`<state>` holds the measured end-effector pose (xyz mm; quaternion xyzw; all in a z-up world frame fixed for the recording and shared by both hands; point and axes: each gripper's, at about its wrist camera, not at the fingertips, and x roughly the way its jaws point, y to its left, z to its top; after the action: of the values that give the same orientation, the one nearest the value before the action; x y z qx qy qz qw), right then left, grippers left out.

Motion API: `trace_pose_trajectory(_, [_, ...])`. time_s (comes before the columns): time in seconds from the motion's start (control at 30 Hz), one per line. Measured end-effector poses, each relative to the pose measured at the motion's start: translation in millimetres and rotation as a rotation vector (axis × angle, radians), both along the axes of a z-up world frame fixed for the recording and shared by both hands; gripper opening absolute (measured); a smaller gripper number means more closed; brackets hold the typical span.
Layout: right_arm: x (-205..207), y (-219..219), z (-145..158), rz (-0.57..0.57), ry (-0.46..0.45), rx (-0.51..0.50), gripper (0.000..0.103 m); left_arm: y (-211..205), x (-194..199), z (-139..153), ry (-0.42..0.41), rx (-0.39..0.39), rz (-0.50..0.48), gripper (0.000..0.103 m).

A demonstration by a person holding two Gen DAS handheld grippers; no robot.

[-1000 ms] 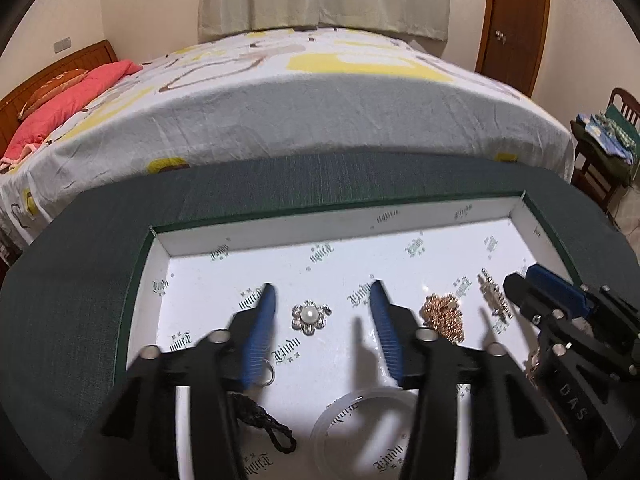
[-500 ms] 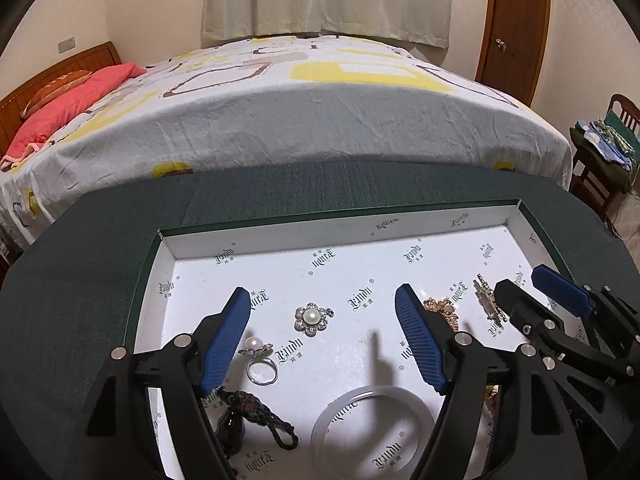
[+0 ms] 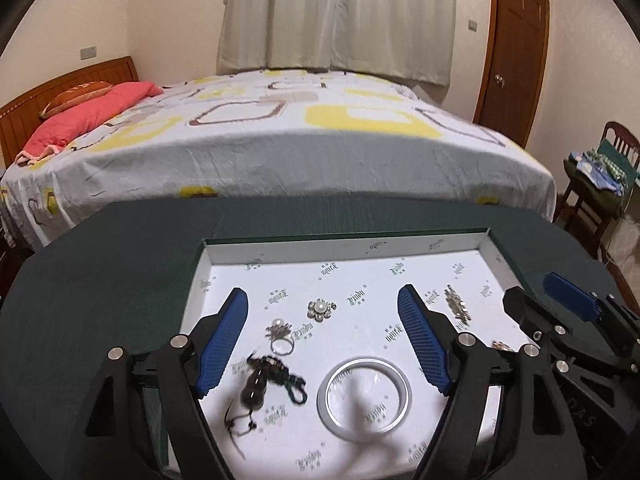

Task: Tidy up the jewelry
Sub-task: 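Open the left tool to drop the pearl brooch while the right releases the rhinestone brooch, then move the right tool to the red bead necklace while the left moves to the gold tassel charm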

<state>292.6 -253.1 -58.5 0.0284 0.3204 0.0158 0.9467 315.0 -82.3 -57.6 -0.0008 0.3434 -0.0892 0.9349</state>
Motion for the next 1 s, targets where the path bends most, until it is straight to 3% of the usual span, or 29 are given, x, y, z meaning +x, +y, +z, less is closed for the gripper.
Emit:
trace_pose_trajectory(0.47, [-82,-4,24,0.003,-0.058,-0.033,0.058,27,-69,20,-0.068,-0.038,0.053,0.075])
trace_pose_trajectory(0.7, [-117,-17,28,-0.018,-0.062,-0.028,0.058,31,-98,18,-0.060,-0.039,0.061,0.075])
trace_pose_trajectory(1.0, [-163,-26,17,-0.035,-0.040,-0.043,0.058,31,-140,13,-0.077,-0.042,0.060,0.075])
